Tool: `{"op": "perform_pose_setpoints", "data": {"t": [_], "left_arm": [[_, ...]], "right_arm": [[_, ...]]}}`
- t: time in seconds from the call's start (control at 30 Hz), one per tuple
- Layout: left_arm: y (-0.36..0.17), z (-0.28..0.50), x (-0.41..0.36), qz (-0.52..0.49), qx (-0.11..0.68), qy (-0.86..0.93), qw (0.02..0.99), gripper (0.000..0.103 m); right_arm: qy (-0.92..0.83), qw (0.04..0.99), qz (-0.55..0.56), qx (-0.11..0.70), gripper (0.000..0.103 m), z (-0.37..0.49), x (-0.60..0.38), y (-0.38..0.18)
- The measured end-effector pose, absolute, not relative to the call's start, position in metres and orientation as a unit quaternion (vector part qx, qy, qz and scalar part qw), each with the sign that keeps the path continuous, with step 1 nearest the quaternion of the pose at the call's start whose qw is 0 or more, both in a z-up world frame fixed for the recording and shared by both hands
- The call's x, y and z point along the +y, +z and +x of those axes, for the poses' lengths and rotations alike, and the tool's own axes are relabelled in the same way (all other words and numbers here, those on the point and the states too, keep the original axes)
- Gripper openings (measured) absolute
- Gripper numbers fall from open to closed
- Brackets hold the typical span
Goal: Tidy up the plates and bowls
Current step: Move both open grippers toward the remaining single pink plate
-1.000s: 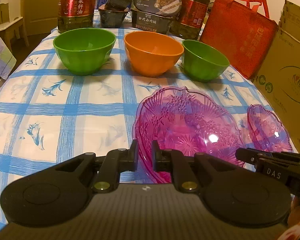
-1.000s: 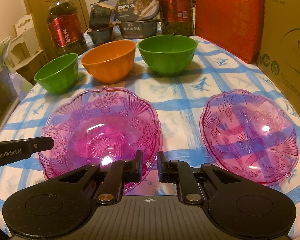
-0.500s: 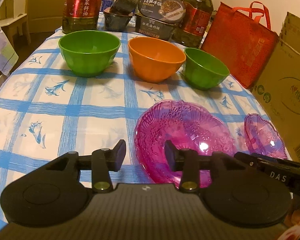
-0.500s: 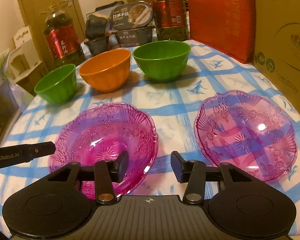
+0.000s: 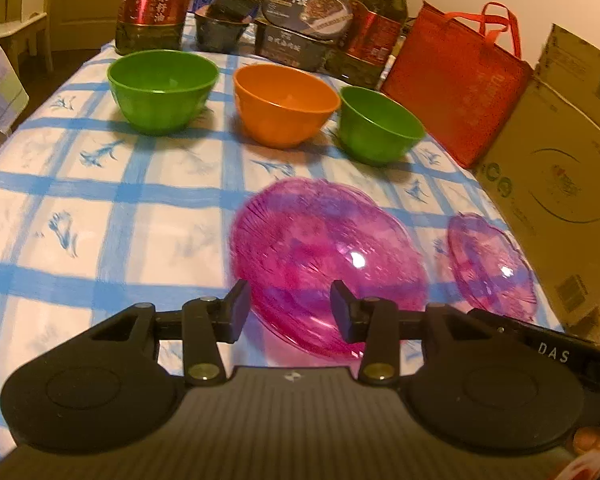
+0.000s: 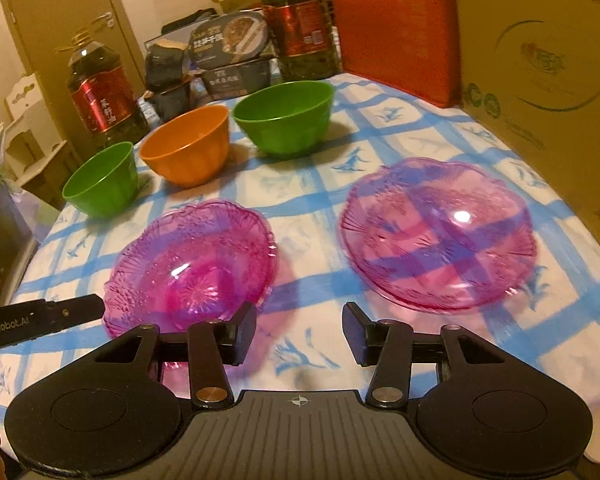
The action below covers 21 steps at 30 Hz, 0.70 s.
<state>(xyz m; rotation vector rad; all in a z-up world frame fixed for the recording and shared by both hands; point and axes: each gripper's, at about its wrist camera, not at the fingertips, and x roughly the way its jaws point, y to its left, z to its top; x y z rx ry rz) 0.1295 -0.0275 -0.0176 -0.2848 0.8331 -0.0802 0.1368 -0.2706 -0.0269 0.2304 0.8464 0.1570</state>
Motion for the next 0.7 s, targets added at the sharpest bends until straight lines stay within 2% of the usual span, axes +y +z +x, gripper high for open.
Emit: {"op": "perform_pose_setpoints", "data": {"t": [0.27,0.6,0.7], "left_arm": [[-0.010,0.118,-0.056,-0.140,0.400,-0.071,0.903,0.053],[-0.006,0.116,-0.094,-0.124,0.412,-0.102,0.897,0.064],[-0.007,0.117,-0.102,-0.126,0.418,-0.109,0.893,0.066]], "right_arm": [[0.043,0.902,0.116,0.415,0.049,0.114,-0.301,-0.023],[0.013,0.904,0.127,0.408,0.050,0.095,-0.335,-0.017],[0.006,0.903,0.135,0.408,0.054,0.092,-0.345,-0.017]]}}
